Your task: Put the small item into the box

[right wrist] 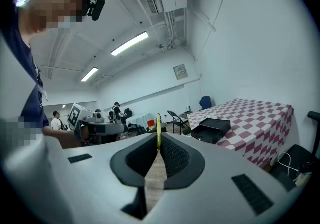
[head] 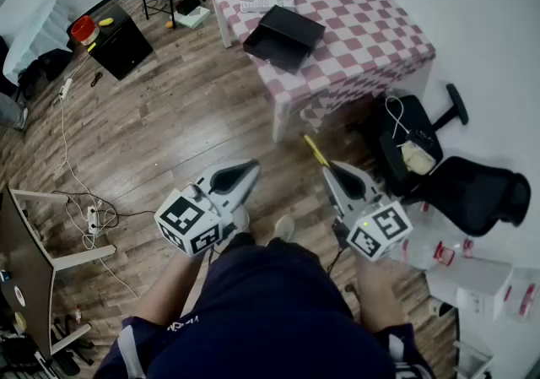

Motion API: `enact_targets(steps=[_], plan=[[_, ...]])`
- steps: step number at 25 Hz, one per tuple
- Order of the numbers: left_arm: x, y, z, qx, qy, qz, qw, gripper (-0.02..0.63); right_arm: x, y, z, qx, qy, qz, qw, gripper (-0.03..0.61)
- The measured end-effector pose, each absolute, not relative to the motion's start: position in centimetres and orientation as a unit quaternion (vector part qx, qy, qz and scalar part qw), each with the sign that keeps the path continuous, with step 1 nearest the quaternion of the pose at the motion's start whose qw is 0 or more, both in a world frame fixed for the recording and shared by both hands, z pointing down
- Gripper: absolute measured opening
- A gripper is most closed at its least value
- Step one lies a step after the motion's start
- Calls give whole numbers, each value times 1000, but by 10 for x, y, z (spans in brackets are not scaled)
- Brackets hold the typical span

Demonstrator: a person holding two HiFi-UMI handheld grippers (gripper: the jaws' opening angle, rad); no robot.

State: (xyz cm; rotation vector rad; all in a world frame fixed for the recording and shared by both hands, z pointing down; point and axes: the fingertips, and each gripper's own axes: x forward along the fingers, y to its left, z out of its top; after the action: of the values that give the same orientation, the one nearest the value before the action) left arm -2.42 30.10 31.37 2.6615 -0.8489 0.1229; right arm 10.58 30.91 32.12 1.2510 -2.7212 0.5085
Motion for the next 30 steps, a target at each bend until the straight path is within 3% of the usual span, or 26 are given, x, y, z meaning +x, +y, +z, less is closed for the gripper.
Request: enact_targets(steps=[30], plan=[[29,258,335,921,-340,44,185,38,169,260,337,387,-904,176,49,34]])
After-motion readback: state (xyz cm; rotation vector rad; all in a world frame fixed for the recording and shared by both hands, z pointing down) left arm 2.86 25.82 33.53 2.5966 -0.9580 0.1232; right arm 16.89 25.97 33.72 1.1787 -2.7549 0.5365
